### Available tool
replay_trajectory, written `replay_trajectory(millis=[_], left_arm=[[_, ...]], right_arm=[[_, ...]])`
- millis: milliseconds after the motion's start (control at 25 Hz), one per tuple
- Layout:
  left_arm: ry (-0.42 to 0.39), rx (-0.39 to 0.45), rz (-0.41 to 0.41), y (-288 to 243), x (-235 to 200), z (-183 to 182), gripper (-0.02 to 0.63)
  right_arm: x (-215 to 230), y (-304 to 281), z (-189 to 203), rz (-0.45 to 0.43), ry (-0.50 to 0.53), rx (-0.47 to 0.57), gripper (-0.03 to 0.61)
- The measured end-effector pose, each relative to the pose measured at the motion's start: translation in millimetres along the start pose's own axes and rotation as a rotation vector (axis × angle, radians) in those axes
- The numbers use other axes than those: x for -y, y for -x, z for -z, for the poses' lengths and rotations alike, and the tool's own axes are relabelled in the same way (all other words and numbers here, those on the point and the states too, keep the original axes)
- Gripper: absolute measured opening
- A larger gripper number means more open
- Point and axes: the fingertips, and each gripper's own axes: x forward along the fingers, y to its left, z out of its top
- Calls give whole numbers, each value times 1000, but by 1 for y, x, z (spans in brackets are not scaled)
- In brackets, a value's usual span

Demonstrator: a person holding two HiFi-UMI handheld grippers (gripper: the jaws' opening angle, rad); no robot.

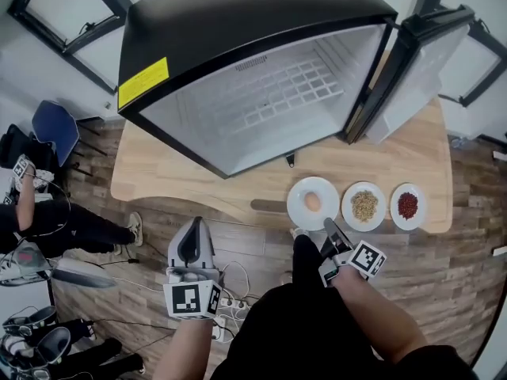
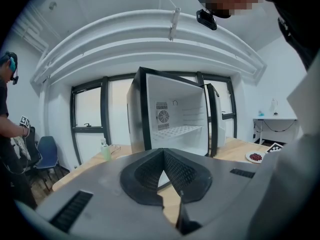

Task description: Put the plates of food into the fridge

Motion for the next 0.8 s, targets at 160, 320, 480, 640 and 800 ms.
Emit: replay_trajectory(millis=[160, 320, 480, 640, 800], left_arm=[[-3, 15, -8, 2, 0, -6, 5], [1, 37, -17, 5, -3, -16, 5], [1, 61, -26, 10, -6, -27, 5], [3, 66, -45, 15, -16, -34, 5], [-5, 65, -50, 19, -22, -40, 5]], right_arm=[[-15, 2, -5, -11, 5, -10, 31], [-35, 7, -14, -33, 38, -8, 31], [-63, 4, -23, -109, 75, -4, 31], [-82, 2, -26, -132, 81, -5, 31], [-97, 0, -29, -138, 94, -15, 31]])
